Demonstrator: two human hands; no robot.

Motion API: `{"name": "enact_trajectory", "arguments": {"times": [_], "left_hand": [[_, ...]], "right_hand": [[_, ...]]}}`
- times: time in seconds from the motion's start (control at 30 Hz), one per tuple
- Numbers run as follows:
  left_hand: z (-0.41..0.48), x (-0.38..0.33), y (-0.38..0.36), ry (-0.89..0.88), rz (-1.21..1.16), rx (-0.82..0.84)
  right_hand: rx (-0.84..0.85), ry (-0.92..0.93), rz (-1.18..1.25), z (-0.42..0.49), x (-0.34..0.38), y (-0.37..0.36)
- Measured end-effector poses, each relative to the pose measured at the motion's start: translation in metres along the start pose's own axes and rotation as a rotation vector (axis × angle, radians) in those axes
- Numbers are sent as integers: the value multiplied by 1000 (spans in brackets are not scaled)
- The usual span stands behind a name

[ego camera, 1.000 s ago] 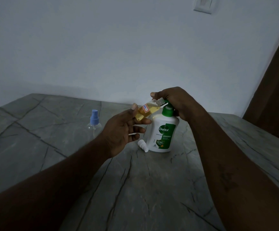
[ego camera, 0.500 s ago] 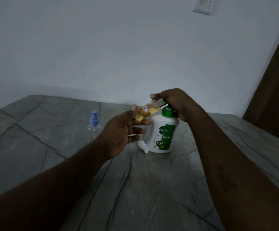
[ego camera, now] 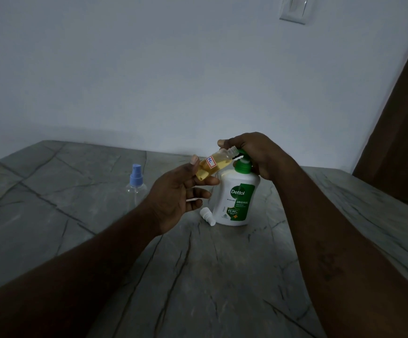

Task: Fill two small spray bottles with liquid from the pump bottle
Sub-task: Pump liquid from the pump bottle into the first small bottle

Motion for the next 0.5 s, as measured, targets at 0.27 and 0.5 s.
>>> {"name": "enact_trajectory", "arguments": {"times": [0.27,0.5], "left_hand": [[-1,-2,-2,-5,-8,2],[0,-1,0,1,-6,-4]], "right_hand": [[-45,39,-59,-9,12,6],[-27,-14,-7,-2,1,3]]}}
Point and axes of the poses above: each hand's wrist, its own z-axis towards the middle knuckle, its own y-axis out of the back of the hand, x = y × z, the point moved 10 cm from there along z, towards the middle knuckle, and after that the axes turned 2 degrees about z, right-handed, at the moved point
